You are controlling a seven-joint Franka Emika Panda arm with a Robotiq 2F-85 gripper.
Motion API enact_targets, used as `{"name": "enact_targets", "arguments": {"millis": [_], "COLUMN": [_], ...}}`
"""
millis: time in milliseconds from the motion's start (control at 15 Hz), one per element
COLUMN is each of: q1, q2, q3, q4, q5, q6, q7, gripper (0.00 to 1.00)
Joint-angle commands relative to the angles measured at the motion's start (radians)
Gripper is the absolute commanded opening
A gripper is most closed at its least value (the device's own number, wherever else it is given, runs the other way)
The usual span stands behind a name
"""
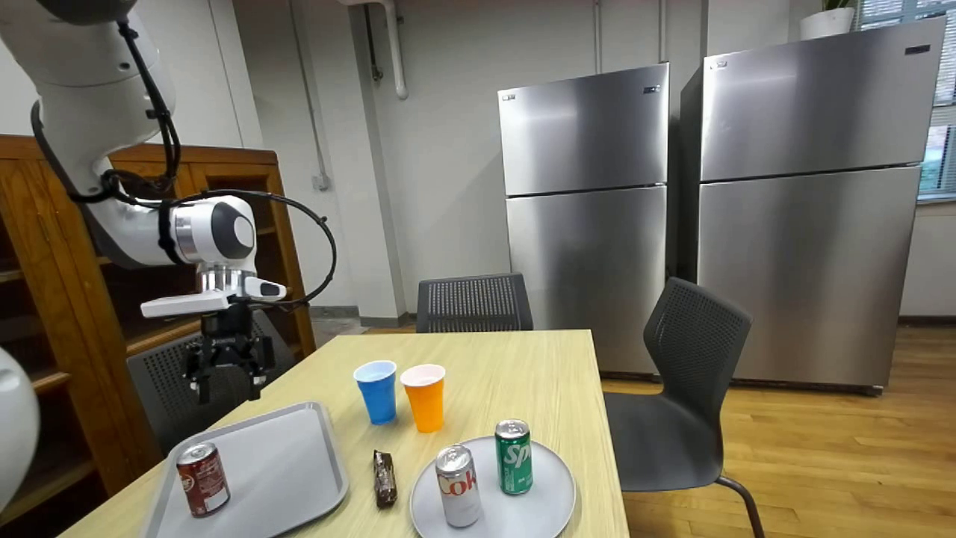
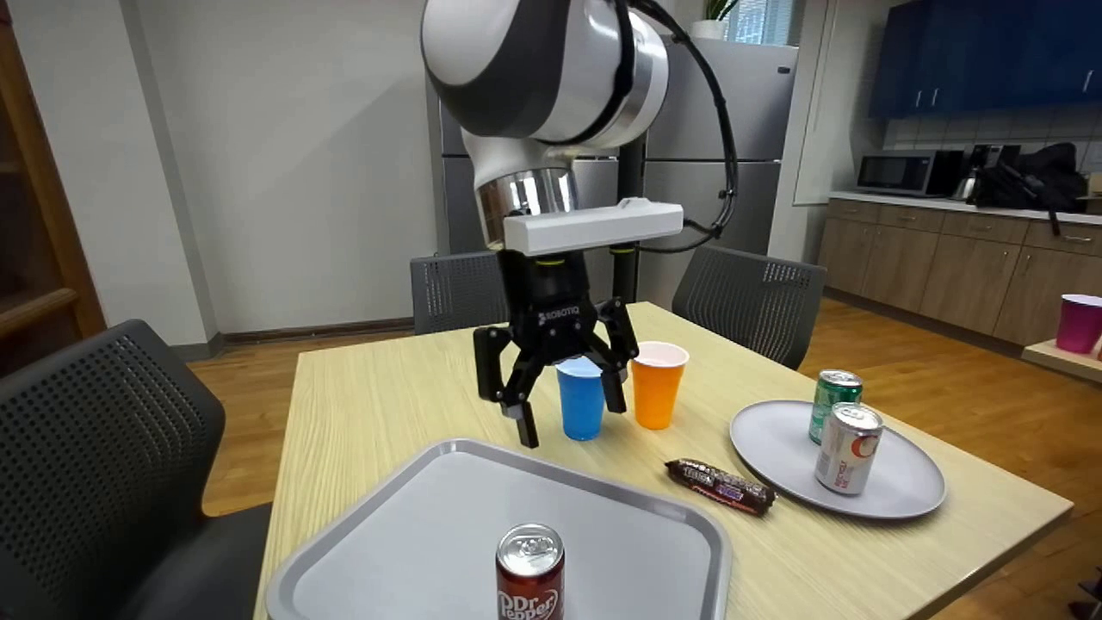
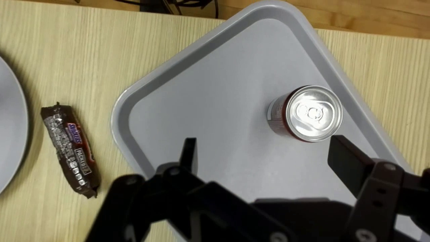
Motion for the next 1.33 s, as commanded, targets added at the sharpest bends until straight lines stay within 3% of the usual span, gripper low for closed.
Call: {"name": "enact_targets", "arguments": {"millis": [0, 1267], "q1": [0.023, 0.12], "q2": [0.031, 0.213], "q3": [0.021, 0.019], "q4": [0.013, 0.074], "q5": [-0.013, -0.064], "q6": [-0.009, -0.001], "q7": [0.003, 0.037], "gripper": [1.0, 1.0]}}
